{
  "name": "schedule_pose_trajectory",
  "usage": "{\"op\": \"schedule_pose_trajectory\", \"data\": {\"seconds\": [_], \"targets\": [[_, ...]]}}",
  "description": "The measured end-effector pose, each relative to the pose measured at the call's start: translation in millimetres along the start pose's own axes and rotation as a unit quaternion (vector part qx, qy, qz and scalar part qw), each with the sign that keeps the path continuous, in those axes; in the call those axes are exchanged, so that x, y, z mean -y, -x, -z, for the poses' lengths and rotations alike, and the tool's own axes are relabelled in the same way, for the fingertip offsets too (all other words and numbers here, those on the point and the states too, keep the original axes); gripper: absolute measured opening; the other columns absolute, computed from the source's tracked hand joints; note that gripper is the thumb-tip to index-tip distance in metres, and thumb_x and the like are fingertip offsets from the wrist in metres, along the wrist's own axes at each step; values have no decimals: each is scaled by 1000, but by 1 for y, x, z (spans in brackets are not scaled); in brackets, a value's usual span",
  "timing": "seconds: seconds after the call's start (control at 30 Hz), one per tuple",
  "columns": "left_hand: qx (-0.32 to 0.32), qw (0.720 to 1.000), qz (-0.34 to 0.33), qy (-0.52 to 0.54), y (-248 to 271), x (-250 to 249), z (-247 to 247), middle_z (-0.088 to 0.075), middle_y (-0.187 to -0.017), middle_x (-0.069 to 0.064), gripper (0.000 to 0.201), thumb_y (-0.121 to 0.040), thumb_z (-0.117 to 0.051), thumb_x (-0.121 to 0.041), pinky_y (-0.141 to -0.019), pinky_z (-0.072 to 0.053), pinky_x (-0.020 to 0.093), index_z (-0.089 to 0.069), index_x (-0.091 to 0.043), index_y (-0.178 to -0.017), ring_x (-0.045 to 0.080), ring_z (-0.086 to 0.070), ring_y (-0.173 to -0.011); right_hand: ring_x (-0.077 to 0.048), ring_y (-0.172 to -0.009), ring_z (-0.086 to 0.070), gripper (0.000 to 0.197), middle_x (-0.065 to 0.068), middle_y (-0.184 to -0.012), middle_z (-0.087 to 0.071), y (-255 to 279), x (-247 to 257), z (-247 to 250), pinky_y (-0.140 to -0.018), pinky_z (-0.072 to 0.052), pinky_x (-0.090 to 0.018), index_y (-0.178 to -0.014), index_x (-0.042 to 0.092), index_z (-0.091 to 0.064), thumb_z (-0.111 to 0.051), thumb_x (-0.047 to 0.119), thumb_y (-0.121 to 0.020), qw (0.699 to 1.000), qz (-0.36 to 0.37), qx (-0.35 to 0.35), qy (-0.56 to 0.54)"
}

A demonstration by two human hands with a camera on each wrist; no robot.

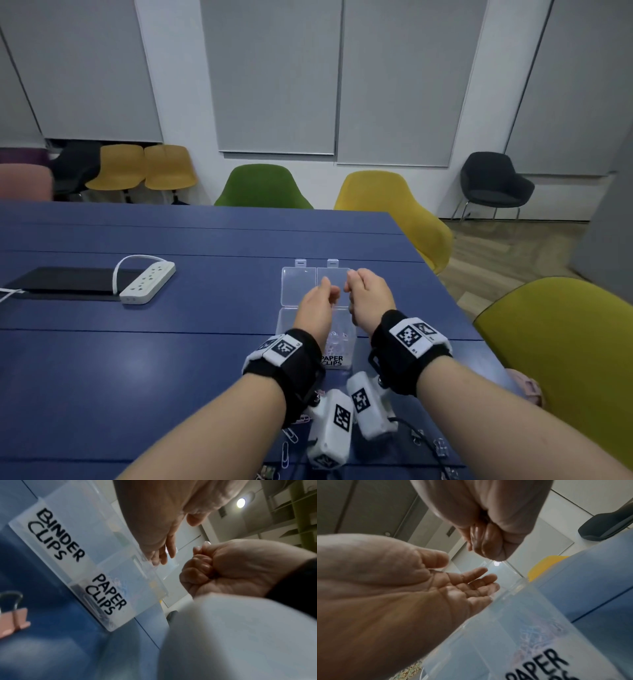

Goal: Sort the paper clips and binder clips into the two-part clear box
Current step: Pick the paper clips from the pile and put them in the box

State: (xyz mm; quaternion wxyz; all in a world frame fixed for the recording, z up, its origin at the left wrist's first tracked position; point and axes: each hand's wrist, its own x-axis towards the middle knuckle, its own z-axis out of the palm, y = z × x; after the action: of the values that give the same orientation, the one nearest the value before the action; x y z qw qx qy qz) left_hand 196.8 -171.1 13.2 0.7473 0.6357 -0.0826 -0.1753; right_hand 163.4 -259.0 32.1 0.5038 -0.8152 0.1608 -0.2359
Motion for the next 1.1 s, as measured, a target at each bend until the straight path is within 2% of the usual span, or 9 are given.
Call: {"op": "schedule_pose_trajectory", "data": {"seconds": [0.2, 0.4, 0.47, 0.53, 0.63, 0.73, 0.8, 0.9, 1.1], "targets": [[-16, 999, -46, 1, 11, -19, 32, -62, -119, 4, 45, -103, -31, -35, -100, -37, 27, -61, -5, -118, 14, -55, -113, -18, -57, -45, 39, 5, -59, -47, -16, 6, -16, -66, -39, -36, -64, 20, -46, -38, 39, -97, 999, 16, 36, -16], [22, 983, -86, -163, 41, -29, 75, -65, -86, 3, 18, -95, -51, -12, -81, -46, 30, -62, -14, -81, 16, -59, -86, -19, -71, -59, 42, -1, -71, -61, -8, 2, -9, -72, -47, -36, -66, 15, -56, -40, 36, -99, 994, -31, 93, -39], [73, 947, -95, -299, 50, -22, 89, -68, -84, 0, 17, -91, -57, -10, -80, -49, 29, -63, -19, -77, 14, -62, -83, -19, -67, -57, 34, -1, -68, -58, 2, 6, 2, -62, -44, -28, -69, 14, -53, -43, 27, -98, 996, -23, 71, -38], [117, 877, -105, -455, 61, -18, 98, -69, -87, -6, 14, -88, -59, -14, -85, -52, 27, -65, -24, -80, 12, -65, -86, -17, -59, -53, 26, -1, -64, -55, 17, 10, 13, -57, -43, -25, -69, 13, -51, -48, 19, -94, 999, 9, 45, 7], [164, 783, -122, -587, 80, -15, 100, -69, -98, -7, 20, -87, -54, -13, -88, -51, 24, -70, -21, -96, 10, -64, -94, -11, -48, -52, 26, 4, -57, -55, 49, 15, 28, -53, -43, -21, -62, 16, -53, -55, 15, -88, 985, 36, 120, 121], [211, 715, -110, -658, 94, -9, 96, -66, -117, -3, 34, -86, -52, -13, -95, -48, 25, -67, -22, -115, 14, -60, -108, 2, -44, -54, 20, 3, -65, -65, 88, 18, 30, -45, -40, -7, -69, 23, -62, -57, 16, -87, 902, 29, 303, 304], [235, 672, -103, -695, 99, -1, 92, -60, -125, -1, 40, -85, -55, -14, -98, -46, 29, -62, -22, -123, 19, -56, -116, -7, -73, -64, 14, -1, -92, -72, 106, 15, 24, -65, -48, -12, -92, 20, -71, -58, 17, -87, 845, 38, 356, 396], [245, 637, -95, -725, 101, 7, 85, -50, -127, 1, 44, -82, -64, -21, -100, -45, 39, -57, -23, -126, 25, -52, -117, -21, -109, -61, 27, -4, -117, -67, 119, 9, 11, -91, -47, -25, -112, 14, -69, -60, 20, -87, 825, 35, 358, 435], [246, 622, -85, -739, 102, 5, 75, -63, -118, 7, 32, -86, -64, -22, -93, -49, 35, -65, -13, -116, 27, -58, -109, -29, -105, -63, 36, -12, -111, -68, 127, 16, -3, -84, -52, -32, -109, 5, -68, -70, 29, -82, 794, 26, 377, 476]]}}
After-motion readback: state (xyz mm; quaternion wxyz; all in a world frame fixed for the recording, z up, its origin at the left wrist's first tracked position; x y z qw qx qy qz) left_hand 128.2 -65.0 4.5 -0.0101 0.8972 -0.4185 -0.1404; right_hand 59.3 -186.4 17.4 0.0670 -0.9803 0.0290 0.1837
